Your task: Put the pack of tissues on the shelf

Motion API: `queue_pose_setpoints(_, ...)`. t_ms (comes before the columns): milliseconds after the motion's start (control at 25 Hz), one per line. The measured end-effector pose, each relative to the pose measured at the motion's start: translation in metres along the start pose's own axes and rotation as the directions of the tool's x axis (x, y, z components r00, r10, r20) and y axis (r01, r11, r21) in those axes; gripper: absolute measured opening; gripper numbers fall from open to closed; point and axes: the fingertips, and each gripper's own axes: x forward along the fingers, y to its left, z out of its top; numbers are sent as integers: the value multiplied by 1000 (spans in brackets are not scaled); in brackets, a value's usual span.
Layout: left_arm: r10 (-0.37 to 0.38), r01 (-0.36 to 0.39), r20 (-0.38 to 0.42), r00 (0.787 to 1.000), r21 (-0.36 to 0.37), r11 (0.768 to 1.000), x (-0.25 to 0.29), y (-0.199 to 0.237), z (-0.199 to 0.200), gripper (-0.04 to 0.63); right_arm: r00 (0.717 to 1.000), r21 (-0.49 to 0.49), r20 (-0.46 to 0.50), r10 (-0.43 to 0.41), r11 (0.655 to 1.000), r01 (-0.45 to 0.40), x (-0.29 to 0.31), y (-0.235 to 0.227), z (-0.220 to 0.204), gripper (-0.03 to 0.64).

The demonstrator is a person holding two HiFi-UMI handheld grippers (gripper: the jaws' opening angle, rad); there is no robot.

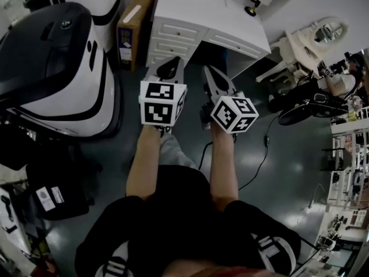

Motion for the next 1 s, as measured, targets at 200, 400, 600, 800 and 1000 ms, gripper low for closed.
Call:
queue_pose_setpoints(200, 58, -59, -35, 998, -14, 998, 4, 30, -12, 11, 998, 39, -35, 50, 998, -48, 26, 4, -20, 19)
queue_pose_setpoints(400, 75, -79, -75, 994, -55, 995, 15, 55, -32, 11, 993, 75, -82, 90, 994, -84, 57, 4, -41, 20)
queue_pose_setpoints(600, 48, -59, -124, 991, -83, 995, 52, 55, -60, 11, 988, 103, -135, 76, 993, -62, 76, -25, -66, 18)
queue_pose_setpoints(800, 6, -23, -182, 983, -93, 995, 103, 51, -71, 11, 990, 156, -138, 21, 988, 1, 95, -80, -63, 18)
queue_pose_setpoints(1000, 40, -62, -167, 985, -126, 990, 154, 69, -50, 11, 990, 154, -137, -13, 987, 35, 110, -131, -42, 18)
